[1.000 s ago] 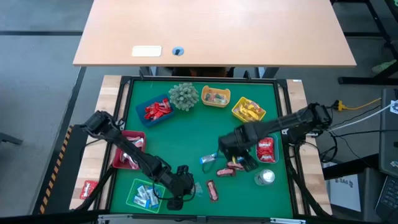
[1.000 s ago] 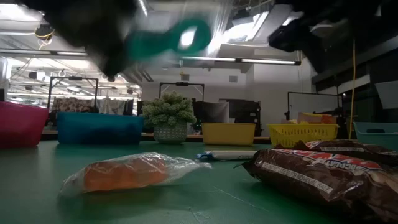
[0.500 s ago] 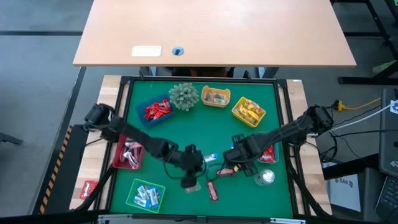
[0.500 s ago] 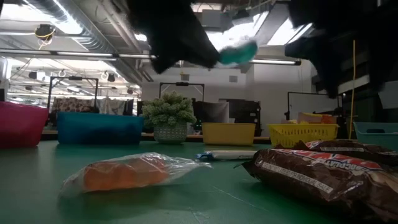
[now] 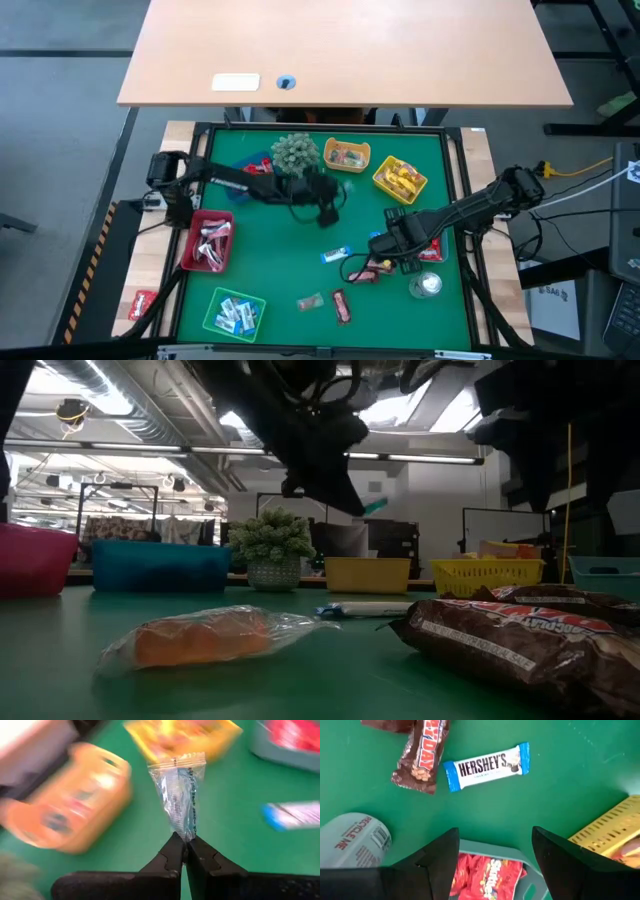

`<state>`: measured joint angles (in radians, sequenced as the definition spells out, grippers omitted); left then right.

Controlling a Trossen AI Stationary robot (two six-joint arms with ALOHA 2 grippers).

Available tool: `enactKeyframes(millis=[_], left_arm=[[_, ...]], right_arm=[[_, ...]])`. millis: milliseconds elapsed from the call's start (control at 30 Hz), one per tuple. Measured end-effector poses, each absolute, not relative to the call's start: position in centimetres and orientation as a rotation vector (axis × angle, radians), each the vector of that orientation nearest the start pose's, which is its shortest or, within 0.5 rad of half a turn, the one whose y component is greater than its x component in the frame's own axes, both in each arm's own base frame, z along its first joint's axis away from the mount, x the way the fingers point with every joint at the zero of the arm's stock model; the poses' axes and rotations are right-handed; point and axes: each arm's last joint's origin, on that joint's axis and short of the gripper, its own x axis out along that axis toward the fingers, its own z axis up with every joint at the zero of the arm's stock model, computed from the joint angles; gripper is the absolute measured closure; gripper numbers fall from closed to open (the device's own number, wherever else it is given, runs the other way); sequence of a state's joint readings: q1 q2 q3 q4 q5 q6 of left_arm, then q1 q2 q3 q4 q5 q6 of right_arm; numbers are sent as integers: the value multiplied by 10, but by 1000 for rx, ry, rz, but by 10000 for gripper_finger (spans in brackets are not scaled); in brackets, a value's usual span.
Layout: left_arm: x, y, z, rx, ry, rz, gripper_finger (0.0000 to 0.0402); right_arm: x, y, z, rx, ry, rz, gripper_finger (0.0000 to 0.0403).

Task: Sort candy
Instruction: Put the blue gummy into the orange bin, then put the brown chocolate into the red bin

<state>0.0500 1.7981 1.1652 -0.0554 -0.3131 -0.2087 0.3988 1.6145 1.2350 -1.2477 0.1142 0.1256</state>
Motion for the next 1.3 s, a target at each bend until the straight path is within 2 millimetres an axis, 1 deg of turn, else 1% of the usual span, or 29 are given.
enactKeyframes(millis=[100,233,333,433,533,700,767,900,1067,1200,1300], left_arm=[[385,61,209,-78,585,498,401],[382,98,215,-85,519,576,401],[377,117,216,-102,510,619,401],[373,130,217,-123,494,617,401],[372,137,218,-133,480,615,401],[371,139,218,-135,478,623,398],[371,140,218,-135,478,625,385],[371,140,218,-135,478,629,347],[371,140,218,-139,477,630,303],[371,139,218,-140,477,631,282],[371,138,218,-144,477,629,274]], right_arm=[[255,104,233,-307,1558,123,155],[257,106,229,-268,1536,145,155],[262,109,227,-220,1500,188,155],[266,112,228,-186,1451,226,155],[270,114,228,-170,1410,249,155],[273,116,229,-161,1376,255,155],[274,116,229,-161,1373,256,155],[273,116,229,-149,1377,268,155],[274,119,229,-67,1380,279,155],[277,120,230,-41,1356,283,155],[279,121,231,-16,1332,273,155]])
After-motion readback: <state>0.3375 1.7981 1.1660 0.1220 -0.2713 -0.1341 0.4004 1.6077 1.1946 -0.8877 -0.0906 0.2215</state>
